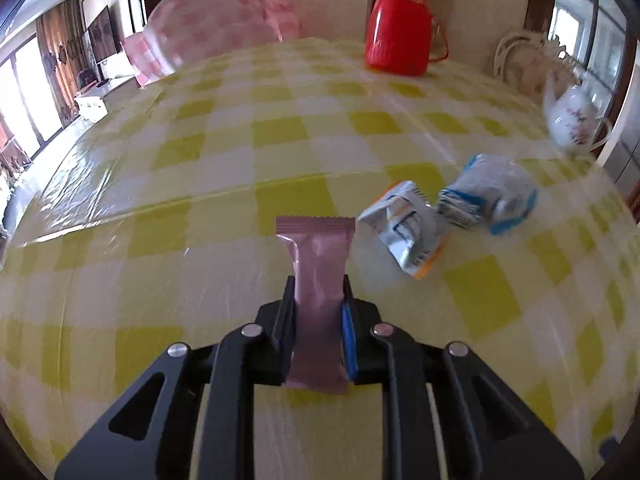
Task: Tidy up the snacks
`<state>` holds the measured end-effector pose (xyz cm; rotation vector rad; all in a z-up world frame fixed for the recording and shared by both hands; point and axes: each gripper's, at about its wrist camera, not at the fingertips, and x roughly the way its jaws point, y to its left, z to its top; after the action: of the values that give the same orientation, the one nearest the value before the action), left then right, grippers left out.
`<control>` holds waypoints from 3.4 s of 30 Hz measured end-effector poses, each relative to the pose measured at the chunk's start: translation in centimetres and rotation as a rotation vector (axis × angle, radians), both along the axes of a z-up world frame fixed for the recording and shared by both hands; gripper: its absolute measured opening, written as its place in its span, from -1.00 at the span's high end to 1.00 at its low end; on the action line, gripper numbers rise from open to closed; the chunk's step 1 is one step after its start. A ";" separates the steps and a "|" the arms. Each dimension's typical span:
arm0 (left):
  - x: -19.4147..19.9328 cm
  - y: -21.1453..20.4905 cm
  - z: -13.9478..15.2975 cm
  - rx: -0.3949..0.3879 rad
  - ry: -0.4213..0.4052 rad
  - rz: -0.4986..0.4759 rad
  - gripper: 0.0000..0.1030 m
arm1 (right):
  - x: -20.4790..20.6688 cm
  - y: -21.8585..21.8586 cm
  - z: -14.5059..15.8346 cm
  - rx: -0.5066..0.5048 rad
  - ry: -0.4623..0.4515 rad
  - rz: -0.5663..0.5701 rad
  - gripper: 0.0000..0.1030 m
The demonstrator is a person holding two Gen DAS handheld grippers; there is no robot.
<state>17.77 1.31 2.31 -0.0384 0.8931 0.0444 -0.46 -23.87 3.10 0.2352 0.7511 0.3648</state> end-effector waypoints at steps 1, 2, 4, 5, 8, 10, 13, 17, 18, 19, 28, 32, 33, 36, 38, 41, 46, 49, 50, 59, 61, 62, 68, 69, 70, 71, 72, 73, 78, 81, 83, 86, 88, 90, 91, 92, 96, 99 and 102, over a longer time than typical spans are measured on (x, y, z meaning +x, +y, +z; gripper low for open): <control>-0.8 0.1 0.2 -0.003 -0.021 0.003 0.62 | 0.6 0.2 0.0 -0.015 0.007 -0.009 -0.12; -1.8 0.2 0.5 -0.007 -0.052 0.001 0.62 | 1.1 0.3 0.1 -0.024 0.014 -0.005 -0.12; -3.2 0.5 1.1 -0.022 -0.097 -0.002 0.62 | 3.0 0.9 0.5 -0.047 0.020 0.004 -0.11; -3.5 0.7 1.3 -0.036 -0.110 -0.001 0.62 | 4.1 1.2 0.7 -0.062 0.016 0.002 -0.12; -4.2 1.6 2.0 -0.076 -0.142 0.008 0.62 | 9.6 1.7 1.2 -0.036 0.046 -0.029 -0.12; -4.0 1.8 1.8 -0.094 -0.140 -0.001 0.62 | 12.9 2.1 1.1 -0.023 0.072 -0.039 -0.12; -3.4 2.3 1.0 -0.114 -0.113 0.001 0.62 | 18.5 2.6 1.5 0.029 0.118 -0.057 -0.12; -3.2 3.0 1.1 -0.133 -0.118 0.010 0.61 | 23.5 1.8 0.4 0.229 0.276 -0.209 -0.25; -3.2 3.2 1.2 -0.141 -0.119 0.011 0.61 | 24.0 2.1 0.2 0.262 0.293 -0.232 -0.35; -3.2 3.2 1.2 -0.143 -0.119 0.012 0.61 | 24.5 2.8 0.1 0.258 0.308 -0.278 -0.43; -3.0 3.6 0.8 -0.193 -0.099 0.007 0.59 | 29.9 11.2 -0.7 -0.209 0.256 -0.461 -0.61; -2.9 3.7 0.7 -0.211 -0.089 0.003 0.59 | 30.8 11.1 -2.2 -0.356 0.202 -0.376 -0.08; -2.9 3.5 0.7 -0.213 -0.087 -0.004 0.59 | 30.6 10.6 -2.2 -0.360 0.188 -0.351 0.16; -2.8 3.3 0.8 -0.219 -0.086 -0.022 0.59 | 27.8 8.0 -1.1 -0.341 0.094 -0.293 0.85; -2.8 2.9 0.9 -0.219 -0.089 -0.037 0.59 | 25.0 5.9 0.0 -0.289 0.053 -0.265 0.90; -2.8 2.5 0.5 -0.229 -0.074 -0.052 0.59 | 22.0 4.0 0.6 -0.288 0.032 -0.244 0.90; -2.9 2.0 -0.1 -0.228 -0.063 -0.056 0.58 | 22.1 2.0 1.3 -0.240 0.062 -0.237 0.59; -2.8 2.1 -0.2 -0.235 -0.058 -0.056 0.58 | 24.9 1.9 1.9 -0.222 0.089 -0.236 -0.04; -2.7 2.1 -0.3 -0.239 -0.055 -0.058 0.58 | 26.1 2.3 2.0 -0.214 0.097 -0.200 -0.86; -1.8 2.1 -0.7 -0.237 -0.027 -0.072 0.58 | 32.9 5.2 -0.5 -0.413 0.112 0.032 -0.89; -1.8 2.2 -0.7 -0.235 -0.027 -0.072 0.58 | 33.2 5.6 -1.4 -0.466 0.097 0.042 -0.70; -1.8 2.2 -0.7 -0.232 -0.025 -0.073 0.58 | 33.0 5.9 -1.8 -0.485 0.086 0.055 -0.26; -1.6 2.2 -0.8 -0.256 -0.021 -0.078 0.59 | 27.9 4.8 0.0 -0.421 -0.033 0.044 -0.09; -1.6 2.3 -0.8 -0.269 -0.021 -0.078 0.59 | 26.2 4.4 0.7 -0.401 -0.056 0.029 -0.09; -1.6 2.5 -0.8 -0.283 -0.021 -0.079 0.59 | 24.3 3.9 1.4 -0.369 -0.075 0.008 -0.09; -1.6 2.5 -0.8 -0.291 -0.023 -0.083 0.59 | 23.1 3.5 1.9 -0.349 -0.088 -0.011 -0.09; -1.6 2.5 -0.7 -0.293 -0.029 -0.085 0.60 | 21.2 2.9 2.7 -0.319 -0.109 -0.039 -0.09; -1.7 2.5 -0.6 -0.295 -0.039 -0.089 0.60 | 20.1 2.5 3.1 -0.296 -0.123 -0.056 -0.09; -2.7 2.3 0.8 -0.322 -0.110 -0.110 0.60 | 13.2 1.2 6.1 -0.196 -0.220 -0.117 -0.09; -3.5 1.6 2.0 -0.305 -0.162 -0.124 0.60 | 9.5 0.9 6.6 -0.161 -0.252 -0.141 -0.10; -4.0 1.2 2.7 -0.285 -0.195 -0.123 0.60 | 7.6 0.9 6.6 -0.159 -0.267 -0.154 -0.10; -5.3 0.0 4.3 -0.217 -0.276 -0.118 0.60 | 5.2 1.2 6.8 -0.165 -0.302 -0.170 -0.10; -6.2 -0.5 5.4 -0.194 -0.330 -0.116 0.60 | 3.3 1.2 7.4 -0.166 -0.346 -0.188 -0.10; -7.5 -1.1 6.6 -0.182 -0.391 -0.113 0.60 | 1.3 0.8 8.1 -0.152 -0.392 -0.232 -0.10; -8.1 -1.6 7.1 -0.173 -0.419 -0.120 0.60 | 0.4 0.5 8.2 -0.140 -0.411 -0.250 -0.10; -9.2 -2.4 7.8 -0.151 -0.458 -0.135 0.60 | -0.5 0.2 8.4 -0.131 -0.430 -0.268 -0.10; -12.3 -4.5 8.7 -0.103 -0.537 -0.180 0.60 | -3.4 0.1 8.3 -0.155 -0.491 -0.323 -0.10; -14.1 -5.3 8.6 -0.102 -0.554 -0.192 0.59 | -4.5 0.2 8.5 -0.168 -0.528 -0.348 -0.10; -15.9 -5.5 8.6 -0.083 -0.598 -0.180 0.59 | -5.7 0.2 9.0 -0.183 -0.580 -0.378 -0.10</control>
<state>1.85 -4.20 10.95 -0.0449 0.2976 -0.1660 -6.21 -23.72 12.07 0.0856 0.1565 -0.0049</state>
